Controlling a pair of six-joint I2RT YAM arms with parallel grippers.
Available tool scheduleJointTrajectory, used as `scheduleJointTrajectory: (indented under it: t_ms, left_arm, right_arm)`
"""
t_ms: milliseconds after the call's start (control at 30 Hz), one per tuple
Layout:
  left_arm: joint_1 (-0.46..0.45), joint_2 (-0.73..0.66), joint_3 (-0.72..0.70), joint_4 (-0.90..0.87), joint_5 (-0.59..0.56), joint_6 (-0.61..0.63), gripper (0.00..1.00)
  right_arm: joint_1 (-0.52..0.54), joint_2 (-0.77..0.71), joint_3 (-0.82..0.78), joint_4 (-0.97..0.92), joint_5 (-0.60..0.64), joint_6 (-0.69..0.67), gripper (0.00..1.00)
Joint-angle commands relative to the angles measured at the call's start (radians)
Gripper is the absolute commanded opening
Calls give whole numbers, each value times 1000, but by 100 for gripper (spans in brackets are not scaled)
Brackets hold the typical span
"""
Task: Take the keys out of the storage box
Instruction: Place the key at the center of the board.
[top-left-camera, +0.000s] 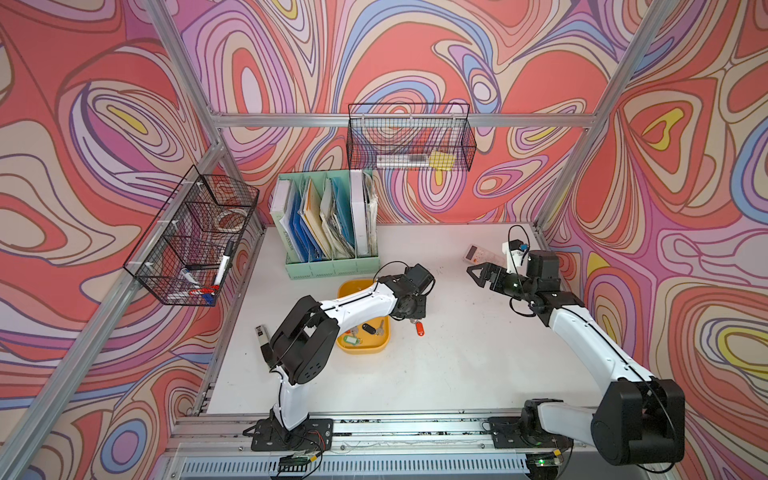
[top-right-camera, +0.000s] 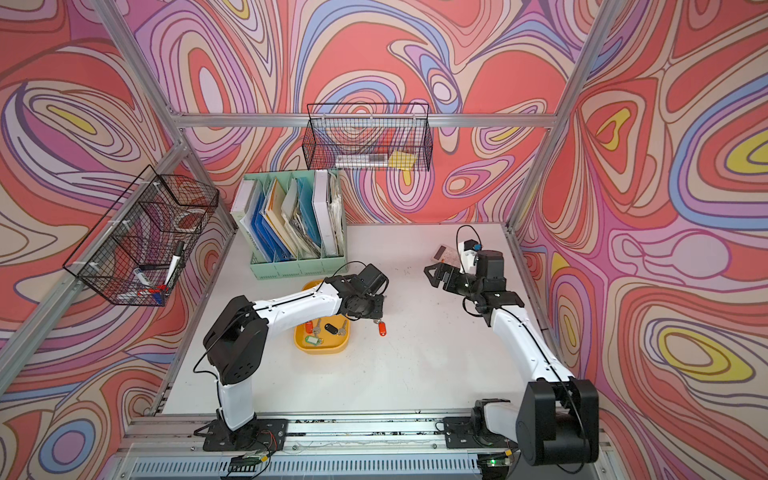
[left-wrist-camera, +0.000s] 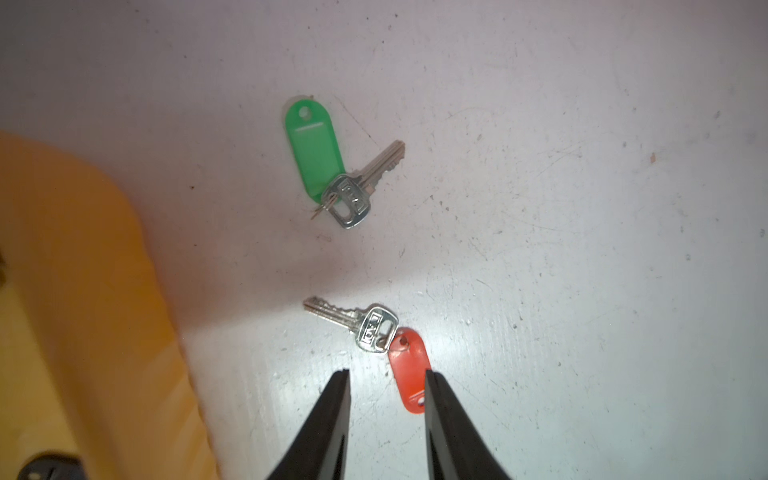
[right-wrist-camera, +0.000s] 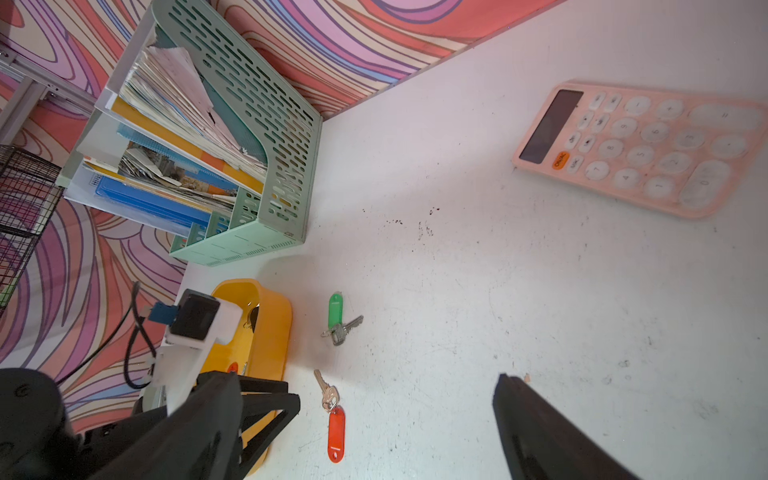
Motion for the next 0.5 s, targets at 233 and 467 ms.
scheduleJointTrajectory:
  t_ms: [233,467]
  left_arm:
    - [25,-298,-177,21,-226,-11,47]
    - [26,-514,-358,21,-409,-45,62]
  right_arm:
    - [134,95,187,-199,34,-85,87]
    - [335,275,401,-380,142,-162,72]
